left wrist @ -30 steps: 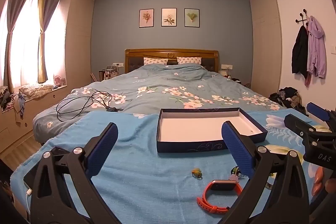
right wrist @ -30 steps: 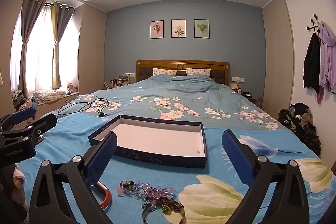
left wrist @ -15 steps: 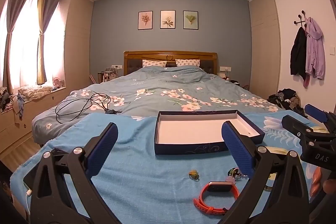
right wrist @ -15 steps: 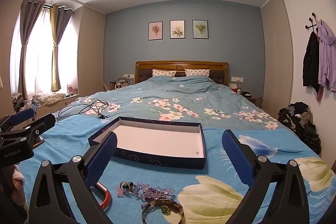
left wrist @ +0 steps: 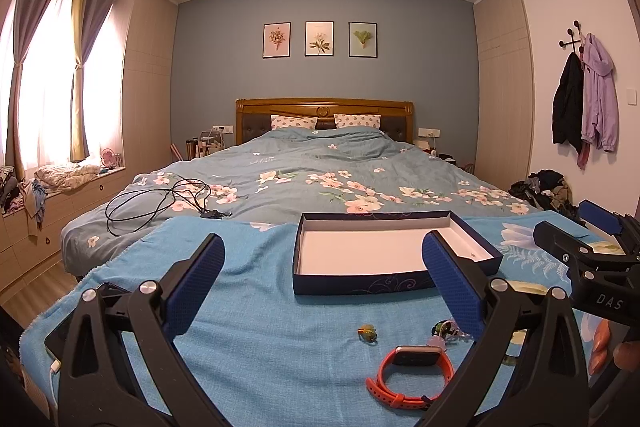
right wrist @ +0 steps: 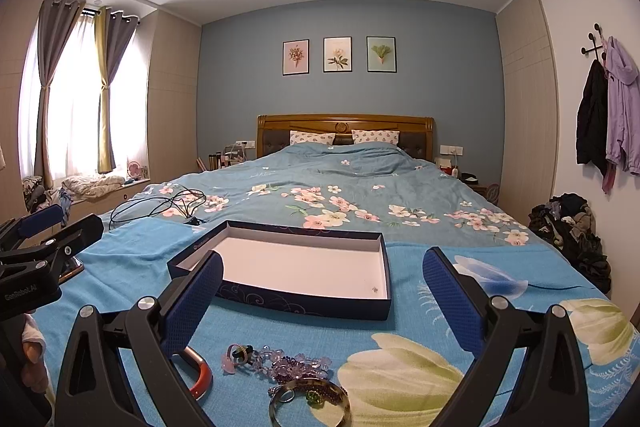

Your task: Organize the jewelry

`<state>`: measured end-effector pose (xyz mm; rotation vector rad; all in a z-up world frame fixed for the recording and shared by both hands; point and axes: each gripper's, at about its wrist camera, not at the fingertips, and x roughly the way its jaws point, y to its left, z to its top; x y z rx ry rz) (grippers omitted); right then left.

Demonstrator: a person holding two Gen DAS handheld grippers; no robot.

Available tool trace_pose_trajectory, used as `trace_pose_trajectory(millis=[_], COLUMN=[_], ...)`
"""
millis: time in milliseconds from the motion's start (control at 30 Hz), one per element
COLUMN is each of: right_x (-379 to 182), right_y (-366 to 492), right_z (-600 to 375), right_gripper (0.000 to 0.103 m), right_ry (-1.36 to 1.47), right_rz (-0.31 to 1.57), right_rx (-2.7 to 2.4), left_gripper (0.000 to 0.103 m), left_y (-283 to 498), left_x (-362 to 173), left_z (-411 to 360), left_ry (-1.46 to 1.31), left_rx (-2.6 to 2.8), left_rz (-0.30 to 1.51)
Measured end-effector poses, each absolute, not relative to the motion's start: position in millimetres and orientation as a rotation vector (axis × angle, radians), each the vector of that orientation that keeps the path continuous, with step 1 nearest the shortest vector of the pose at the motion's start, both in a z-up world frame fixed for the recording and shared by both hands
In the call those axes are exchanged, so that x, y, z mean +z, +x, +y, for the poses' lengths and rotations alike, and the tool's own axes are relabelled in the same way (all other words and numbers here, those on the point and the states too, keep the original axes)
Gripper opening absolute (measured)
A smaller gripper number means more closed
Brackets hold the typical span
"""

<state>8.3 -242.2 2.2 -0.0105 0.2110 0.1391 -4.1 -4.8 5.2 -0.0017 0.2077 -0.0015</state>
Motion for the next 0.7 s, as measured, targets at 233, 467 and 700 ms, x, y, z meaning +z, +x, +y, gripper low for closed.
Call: trace_pose_trajectory(millis=[233, 467, 700], right_x=[1.6, 0.2, 0.6], right_y=[8.0, 8.3, 8.6], right_z=[-243.0, -241.7, -241.9], right_gripper=[0.097, 0.097, 0.097], right_ry=[-0.011, -0.015, -0.016], right_rz=[0.213, 0.219, 0.22], right_rx=[0.14, 0.139, 0.138], left_gripper=[0.097, 0.097, 0.097], left_y=[-7.3, -8.8, -10.2], left_x=[12.9, 16.7, 15.5], left_z=[-11.2, -15.6, -17.2], left_ry=[-0.004, -0.006, -0.007], left_rx=[-0.007, -0.007, -0.009], left_rz=[0.207, 0.207, 0.21])
